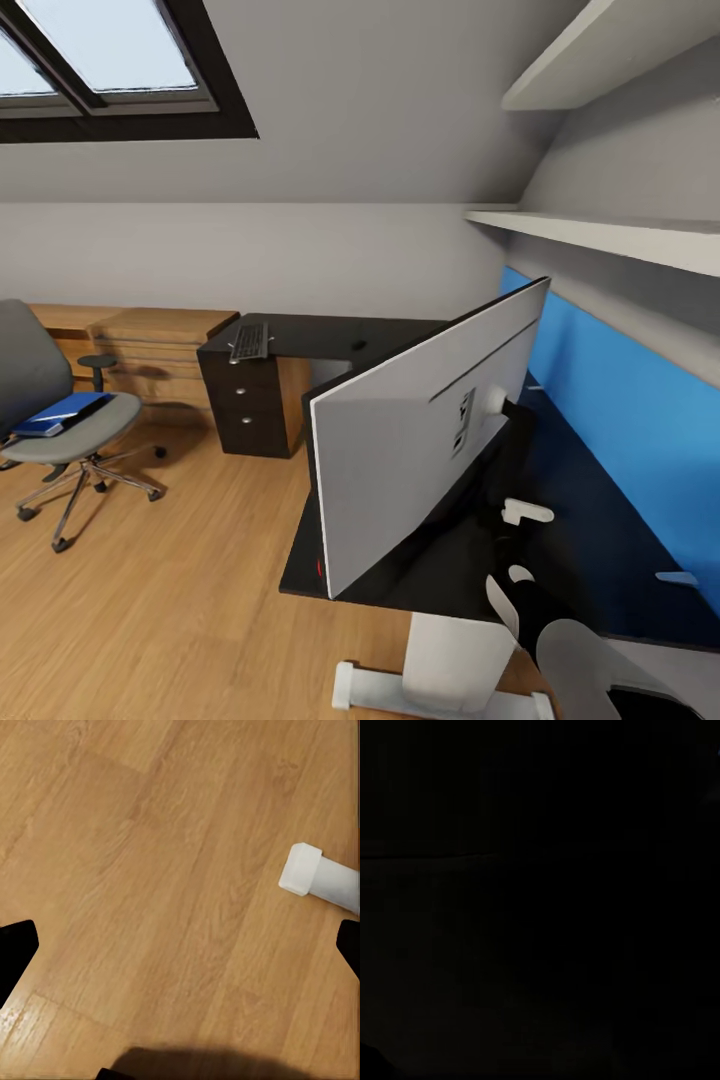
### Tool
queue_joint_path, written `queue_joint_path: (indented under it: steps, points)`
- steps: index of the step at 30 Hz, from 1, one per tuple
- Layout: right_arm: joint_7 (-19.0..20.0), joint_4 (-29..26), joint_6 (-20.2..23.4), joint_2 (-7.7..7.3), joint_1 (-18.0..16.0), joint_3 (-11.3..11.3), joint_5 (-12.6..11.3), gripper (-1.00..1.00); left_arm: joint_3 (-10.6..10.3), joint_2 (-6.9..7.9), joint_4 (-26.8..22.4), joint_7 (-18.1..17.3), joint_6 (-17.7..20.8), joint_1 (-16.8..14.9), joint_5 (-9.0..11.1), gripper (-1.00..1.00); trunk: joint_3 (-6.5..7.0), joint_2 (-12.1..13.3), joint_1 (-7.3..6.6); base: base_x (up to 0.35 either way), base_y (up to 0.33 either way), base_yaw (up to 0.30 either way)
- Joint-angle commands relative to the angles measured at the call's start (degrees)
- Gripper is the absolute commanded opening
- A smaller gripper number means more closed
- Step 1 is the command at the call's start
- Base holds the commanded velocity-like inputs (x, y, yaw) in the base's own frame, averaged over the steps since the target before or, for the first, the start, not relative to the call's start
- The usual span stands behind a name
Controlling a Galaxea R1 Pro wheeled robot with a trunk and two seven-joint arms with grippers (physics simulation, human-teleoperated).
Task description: In the bedroom, organize the workspace by keeping the computer under the desk, ensuring the monitor is on the desk, placing the keyboard on the desk next to the monitor, placing the mouse on the desk next to the keyboard, moving the folder from the swivel chair onto the desk next to the mouse, stacking the notebook on top of the folder with the pen on top of the notebook, and positioning the swivel chair next to the desk.
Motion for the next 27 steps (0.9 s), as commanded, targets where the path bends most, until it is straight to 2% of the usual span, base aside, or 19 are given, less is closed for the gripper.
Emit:
queue_joint_path:
  steps: [1, 9, 17, 27]
  points:
    - [-0.1, 0.2, -0.4, -0.05, 0.0, 0.5, -1.1, -1.00, 0.2, -0.03, 0.0, 0.1, -0.2, 0.0, 0.0, 1.00, -0.07, 0.0, -0.01, -0.072, -0.151, 0.000]
    - [-0.1, 0.7, -0.4, -0.06, 0.0, 0.5, -1.1, -1.00, 0.2, -0.03, 0.0, 0.1, -0.2, 0.0, 0.1, 1.00, -0.07, 0.0, -0.01, -0.020, -0.046, 0.000]
    - [-0.1, 0.8, -0.4, -0.06, 0.0, 0.5, -1.1, -1.00, 0.2, -0.03, 0.0, 0.1, -0.2, 0.0, 0.1, 1.00, -0.07, 0.0, -0.01, -0.001, -0.138, 0.000]
    - [-0.1, 0.9, -0.4, -0.06, 0.0, 0.5, -1.0, -1.00, 0.2, -0.03, 0.0, 0.1, -0.2, 0.0, 0.1, 1.00, -0.07, 0.0, -0.01, 0.005, -0.018, 0.000]
